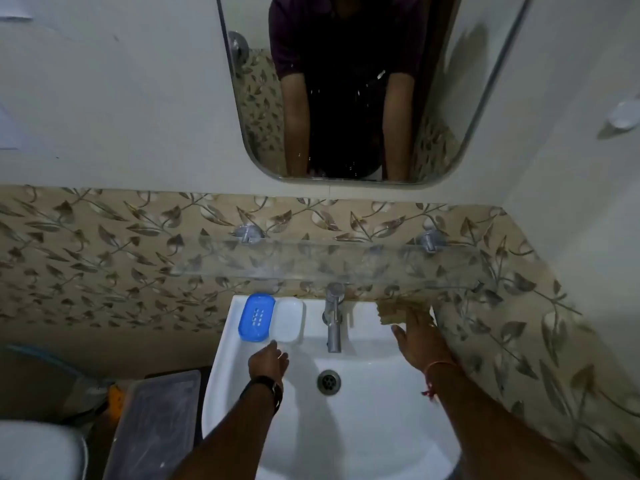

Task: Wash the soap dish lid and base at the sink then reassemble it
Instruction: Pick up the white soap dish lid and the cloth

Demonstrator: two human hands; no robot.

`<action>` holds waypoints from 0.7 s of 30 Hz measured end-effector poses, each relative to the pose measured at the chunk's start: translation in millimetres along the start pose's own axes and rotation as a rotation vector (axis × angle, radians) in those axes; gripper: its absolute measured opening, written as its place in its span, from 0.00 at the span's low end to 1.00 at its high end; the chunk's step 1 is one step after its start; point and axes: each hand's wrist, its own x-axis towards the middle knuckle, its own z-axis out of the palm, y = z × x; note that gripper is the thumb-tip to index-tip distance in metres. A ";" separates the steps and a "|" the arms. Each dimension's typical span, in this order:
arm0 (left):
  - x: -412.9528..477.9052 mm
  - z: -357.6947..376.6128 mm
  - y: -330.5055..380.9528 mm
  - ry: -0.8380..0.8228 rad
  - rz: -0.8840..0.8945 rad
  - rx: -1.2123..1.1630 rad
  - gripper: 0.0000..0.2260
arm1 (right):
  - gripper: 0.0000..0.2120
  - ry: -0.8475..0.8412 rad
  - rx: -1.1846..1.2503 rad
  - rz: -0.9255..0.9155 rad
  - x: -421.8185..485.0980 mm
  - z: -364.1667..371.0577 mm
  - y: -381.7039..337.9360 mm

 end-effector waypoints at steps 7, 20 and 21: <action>33.6 12.6 3.7 0.046 -0.065 0.004 0.19 | 0.26 -0.173 -0.060 0.026 59.7 12.4 29.8; 58.4 13.3 -7.4 0.068 -0.063 -0.019 0.04 | 0.20 -0.279 -0.259 -0.089 62.5 17.9 15.5; 60.3 12.7 -8.2 0.065 -0.062 -0.021 0.04 | 0.21 -0.264 -0.256 -0.092 62.4 18.2 14.6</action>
